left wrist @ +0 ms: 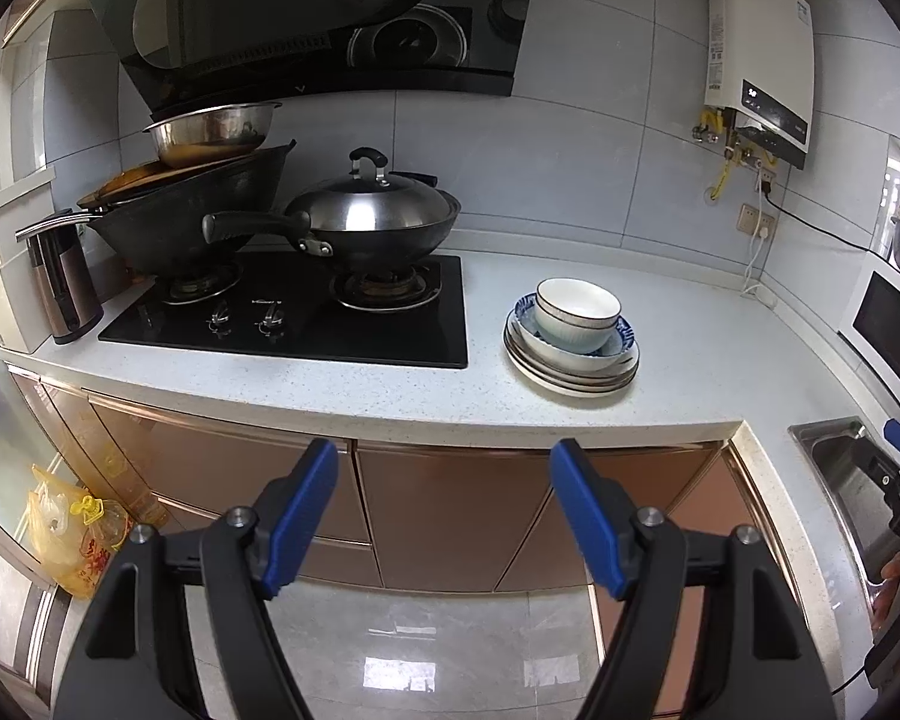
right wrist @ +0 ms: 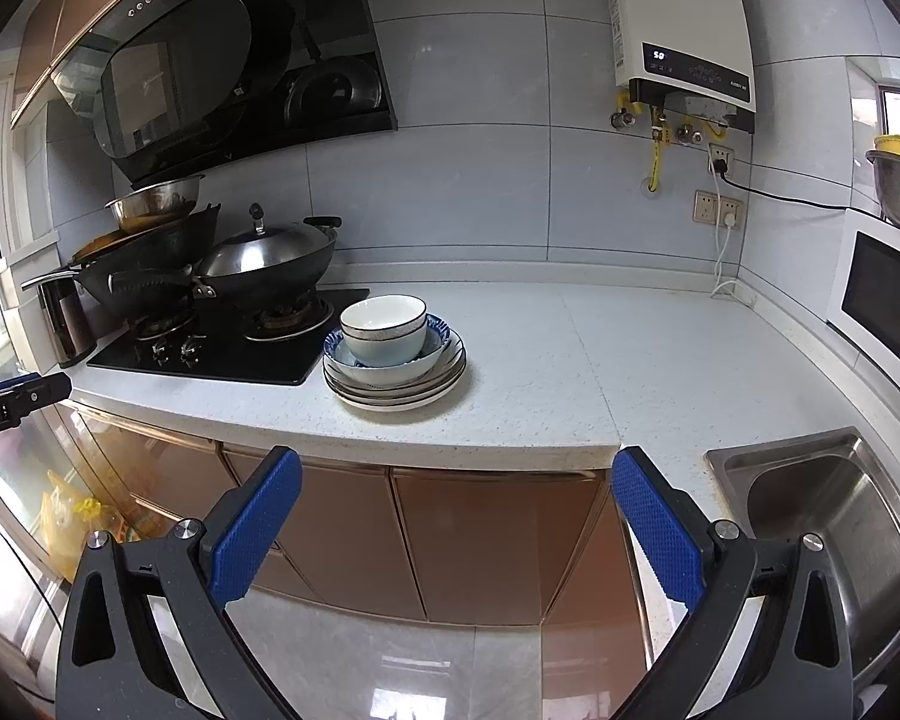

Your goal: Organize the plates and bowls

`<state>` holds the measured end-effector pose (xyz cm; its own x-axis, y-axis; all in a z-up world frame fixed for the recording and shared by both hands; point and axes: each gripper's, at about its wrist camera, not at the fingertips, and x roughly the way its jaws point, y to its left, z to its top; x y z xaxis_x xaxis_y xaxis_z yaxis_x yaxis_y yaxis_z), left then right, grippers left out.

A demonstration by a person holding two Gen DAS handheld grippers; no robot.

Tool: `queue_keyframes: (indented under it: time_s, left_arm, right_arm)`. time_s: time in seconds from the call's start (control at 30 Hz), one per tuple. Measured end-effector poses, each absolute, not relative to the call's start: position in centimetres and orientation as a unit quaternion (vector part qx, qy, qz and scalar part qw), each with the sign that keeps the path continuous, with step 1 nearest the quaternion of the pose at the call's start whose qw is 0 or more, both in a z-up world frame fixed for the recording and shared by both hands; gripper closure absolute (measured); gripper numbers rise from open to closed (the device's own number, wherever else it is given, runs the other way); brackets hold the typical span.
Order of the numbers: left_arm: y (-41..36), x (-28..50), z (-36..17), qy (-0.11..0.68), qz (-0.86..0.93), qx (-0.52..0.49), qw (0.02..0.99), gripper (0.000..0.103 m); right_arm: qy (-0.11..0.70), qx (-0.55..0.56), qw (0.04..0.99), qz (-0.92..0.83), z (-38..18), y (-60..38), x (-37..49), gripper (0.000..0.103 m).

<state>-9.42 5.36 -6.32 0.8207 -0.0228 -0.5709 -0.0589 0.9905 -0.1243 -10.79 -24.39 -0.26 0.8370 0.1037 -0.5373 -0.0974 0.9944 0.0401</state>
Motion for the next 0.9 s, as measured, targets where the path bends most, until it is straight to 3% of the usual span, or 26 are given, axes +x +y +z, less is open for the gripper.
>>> queue_keyframes:
  time_s: [0.6,0.9]
  left_arm:
    - [5.9,-9.2,-6.6,0.305,0.017,-0.075,0.949,0.030]
    - [5.8,-11.1,-4.8,0.243,0.048,-0.066,0.967,0.030]
  right_arm:
    - [0.286,0.005,0.957,0.050,-0.4,-24.3,-10.9,0.001]
    - [0.278,0.004,0.959,0.051,-0.2,-24.1,-11.2,0.001]
